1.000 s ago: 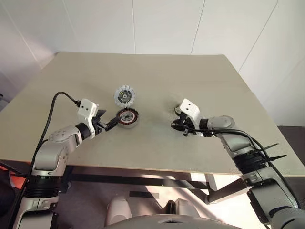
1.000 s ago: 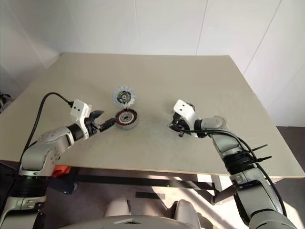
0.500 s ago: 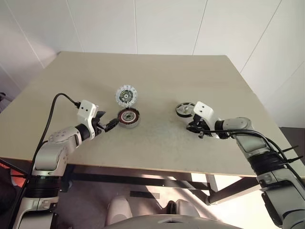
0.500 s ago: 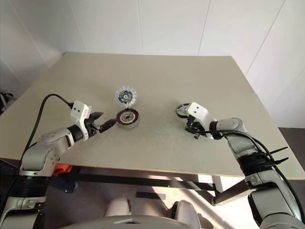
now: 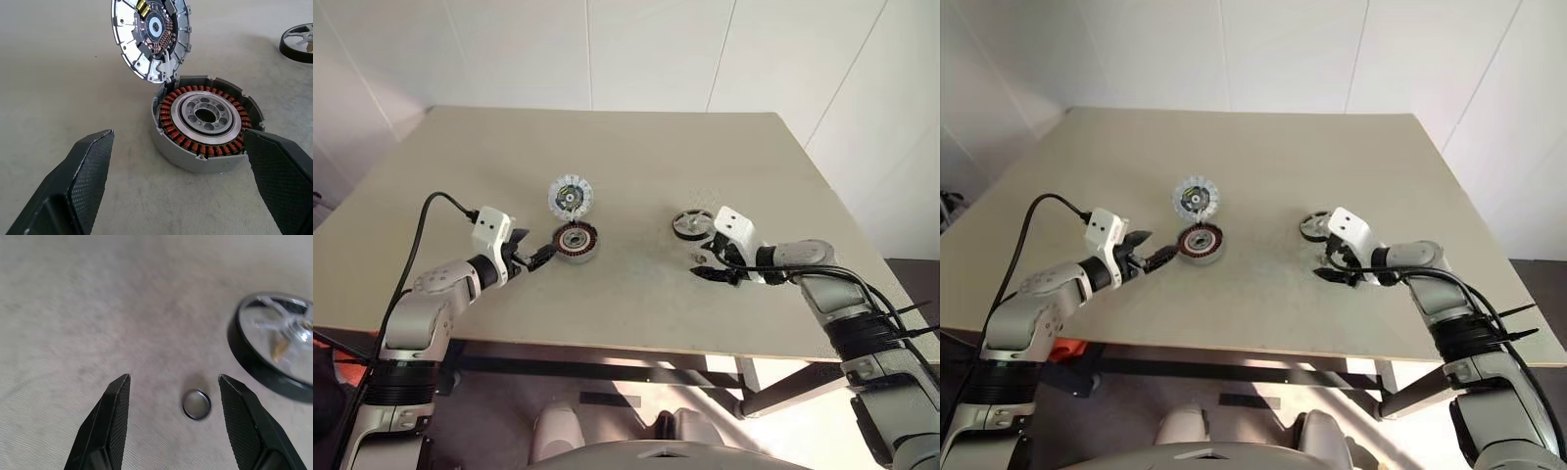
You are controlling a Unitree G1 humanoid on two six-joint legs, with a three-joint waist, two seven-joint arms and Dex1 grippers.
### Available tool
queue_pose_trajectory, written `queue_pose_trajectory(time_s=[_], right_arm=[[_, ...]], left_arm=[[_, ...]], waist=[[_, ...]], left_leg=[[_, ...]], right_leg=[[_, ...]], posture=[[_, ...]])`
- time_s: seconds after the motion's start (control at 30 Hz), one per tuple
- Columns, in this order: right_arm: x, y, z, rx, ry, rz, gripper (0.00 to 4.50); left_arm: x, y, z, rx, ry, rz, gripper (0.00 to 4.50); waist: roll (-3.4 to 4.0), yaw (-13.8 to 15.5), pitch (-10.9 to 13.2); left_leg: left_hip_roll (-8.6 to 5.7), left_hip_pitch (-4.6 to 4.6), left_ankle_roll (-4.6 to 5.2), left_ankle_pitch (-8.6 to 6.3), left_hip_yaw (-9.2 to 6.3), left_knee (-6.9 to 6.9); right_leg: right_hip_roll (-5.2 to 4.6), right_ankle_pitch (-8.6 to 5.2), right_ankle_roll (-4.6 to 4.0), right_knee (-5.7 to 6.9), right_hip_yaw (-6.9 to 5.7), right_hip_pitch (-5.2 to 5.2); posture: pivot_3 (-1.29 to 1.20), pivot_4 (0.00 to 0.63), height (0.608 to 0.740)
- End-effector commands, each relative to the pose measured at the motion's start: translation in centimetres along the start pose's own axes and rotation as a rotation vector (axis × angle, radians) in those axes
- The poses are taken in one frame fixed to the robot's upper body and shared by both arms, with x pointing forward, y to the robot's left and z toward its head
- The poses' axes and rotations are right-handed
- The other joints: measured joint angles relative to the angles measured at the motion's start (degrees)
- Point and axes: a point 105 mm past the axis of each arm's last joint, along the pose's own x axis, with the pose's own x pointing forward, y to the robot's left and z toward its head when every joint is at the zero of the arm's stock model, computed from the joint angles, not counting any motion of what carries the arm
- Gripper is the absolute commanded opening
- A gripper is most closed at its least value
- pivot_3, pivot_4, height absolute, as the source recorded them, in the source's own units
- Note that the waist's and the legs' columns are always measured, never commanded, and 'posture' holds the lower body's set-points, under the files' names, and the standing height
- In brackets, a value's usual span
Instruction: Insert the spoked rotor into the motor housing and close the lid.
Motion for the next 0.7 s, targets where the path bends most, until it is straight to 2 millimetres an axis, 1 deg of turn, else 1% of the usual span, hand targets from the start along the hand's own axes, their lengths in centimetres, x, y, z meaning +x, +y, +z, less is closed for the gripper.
queue_pose_trajectory(time_s=[0.03,0.13,0.2,0.23,0.27,0.3,0.37,0.47,0.53,0.7], right_arm=[[-0.8,0.1,5.0,-0.089,-0.151,0.024,3.21],[-0.4,0.4,9.0,-0.154,-0.256,0.038,3.21],[0.0,0.5,10.4,-0.163,-0.296,0.043,3.21],[0.6,0.5,11.0,-0.159,-0.307,0.045,3.21],[1.3,0.6,11.3,-0.155,-0.309,0.045,3.21],[2.4,0.6,11.2,-0.162,-0.289,0.041,3.21],[4.6,1.4,10.9,-0.172,-0.269,0.075,3.21],[6.8,2.4,11.2,-0.16,-0.277,0.119,3.21],[7.8,2.6,11.5,-0.158,-0.28,0.127,3.21],[9.4,4.6,13.0,-0.197,-0.307,0.206,3.21]], left_arm=[[-0.3,1.1,1.5,0.028,-0.048,0.034,4.43],[-0.3,1.2,1.5,0.028,-0.047,0.036,4.43],[-0.2,1.1,1.4,0.027,-0.046,0.031,4.43],[-0.1,0.9,1.4,0.025,-0.046,0.027,4.43],[0.0,0.7,1.3,0.023,-0.046,0.023,4.43],[0.1,0.5,1.3,0.022,-0.046,0.019,4.43],[0.2,0.4,1.3,0.022,-0.047,0.017,4.43],[0.1,0.4,1.4,0.025,-0.049,0.017,4.43],[-0.1,0.6,1.4,0.028,-0.049,0.024,4.43],[-0.8,0.9,1.0,0.024,-0.04,0.044,4.43]], waist=[[0.0,0.13,0.0],[0.0,-0.04,0.0],[0.0,0.07,0.0],[-0.02,0.11,-0.01],[-0.02,0.1,-0.01],[-0.03,0.09,-0.02],[-0.06,0.13,-0.04],[-0.06,0.11,-0.04],[-0.06,0.1,-0.04],[-0.05,-0.06,-0.03]], left_leg=[[0.0,0.0,0.0,0.0,0.0,0.0],[0.0,0.02,-0.01,0.01,0.0,0.02],[0.0,0.07,-0.02,0.02,0.0,0.01],[0.0,0.07,-0.03,0.02,0.0,0.01],[0.0,0.09,-0.03,0.02,0.0,0.01],[0.0,0.07,-0.03,0.02,0.0,0.01],[0.0,0.06,-0.03,0.02,0.0,0.02],[0.0,-0.01,-0.03,0.02,-0.01,0.01],[0.0,-0.14,-0.04,0.02,-0.01,0.01],[0.02,-0.14,-0.04,0.02,-0.01,-0.02]], right_leg=[[-0.01,0.0,0.0,0.0,0.0,0.0],[0.0,0.0,0.0,0.05,0.01,-0.01],[0.0,0.0,0.0,0.12,0.02,-0.01],[0.0,0.0,0.0,0.12,0.01,-0.01],[-0.01,0.0,0.0,0.12,0.02,0.0],[-0.01,0.0,0.0,0.12,0.02,0.0],[-0.01,0.0,0.0,0.12,0.0,0.0],[-0.02,0.0,-0.01,0.11,-0.02,-0.05],[-0.02,0.0,-0.01,0.1,-0.03,-0.15],[0.0,0.0,-0.01,0.09,-0.03,-0.18]], posture=[[0.0,0.0,0.74],[0.0,0.0,0.74],[0.0,0.0,0.74],[0.0,0.0,0.74],[0.0,0.0,0.74],[0.0,0.0,0.74],[0.0,0.0,0.74],[0.0,0.0,0.74],[0.0,0.0,0.74],[0.0,0.0,0.74]])
